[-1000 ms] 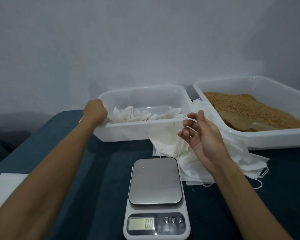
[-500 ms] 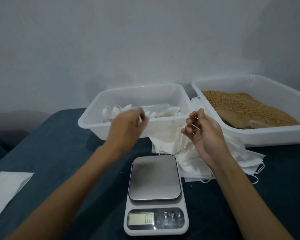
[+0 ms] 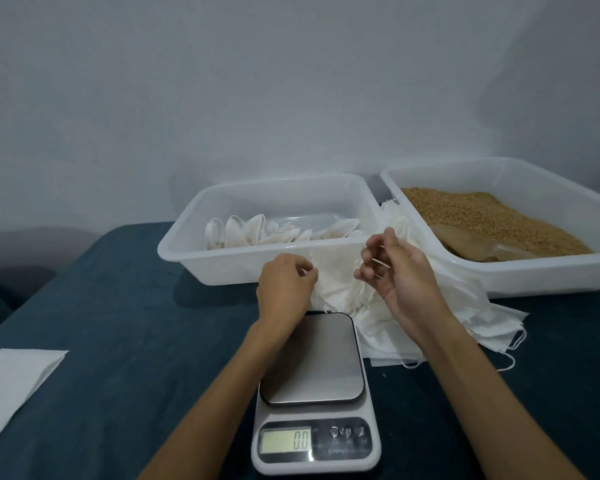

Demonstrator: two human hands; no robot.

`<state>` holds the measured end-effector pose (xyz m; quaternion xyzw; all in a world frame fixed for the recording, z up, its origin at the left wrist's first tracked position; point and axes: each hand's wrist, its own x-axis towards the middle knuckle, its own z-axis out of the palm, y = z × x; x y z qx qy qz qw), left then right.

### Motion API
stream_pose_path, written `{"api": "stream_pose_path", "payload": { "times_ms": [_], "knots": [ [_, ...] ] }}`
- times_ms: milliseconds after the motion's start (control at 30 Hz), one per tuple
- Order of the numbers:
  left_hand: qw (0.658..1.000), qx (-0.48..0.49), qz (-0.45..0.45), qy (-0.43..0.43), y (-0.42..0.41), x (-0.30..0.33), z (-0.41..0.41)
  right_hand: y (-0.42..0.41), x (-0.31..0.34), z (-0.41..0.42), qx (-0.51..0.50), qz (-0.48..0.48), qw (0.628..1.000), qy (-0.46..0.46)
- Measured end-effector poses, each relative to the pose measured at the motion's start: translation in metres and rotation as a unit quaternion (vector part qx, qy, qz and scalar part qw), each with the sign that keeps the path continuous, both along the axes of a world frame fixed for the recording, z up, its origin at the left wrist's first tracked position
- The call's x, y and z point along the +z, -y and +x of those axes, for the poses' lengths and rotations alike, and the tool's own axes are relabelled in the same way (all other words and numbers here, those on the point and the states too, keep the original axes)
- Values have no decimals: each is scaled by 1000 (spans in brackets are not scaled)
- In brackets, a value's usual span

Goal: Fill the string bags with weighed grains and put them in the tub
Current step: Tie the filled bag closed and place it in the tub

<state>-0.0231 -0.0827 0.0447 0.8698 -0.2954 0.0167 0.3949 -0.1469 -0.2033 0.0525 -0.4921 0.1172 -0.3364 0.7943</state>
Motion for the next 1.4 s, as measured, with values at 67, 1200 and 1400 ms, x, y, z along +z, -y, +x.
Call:
{"api": "stream_pose_path", "payload": {
  "times_ms": [67, 1200, 1400],
  "knots": [
    [999, 14, -21, 26, -3, 1, -2, -1, 0, 0, 2, -6, 1000, -10],
    [901, -215, -293, -236, -26, 9, -13, -13, -4, -2, -50, -258, 963, -56],
    [914, -228, -279, -188, -24, 4, -14, -16, -8, 1, -81, -351, 928, -97]
  ]
}}
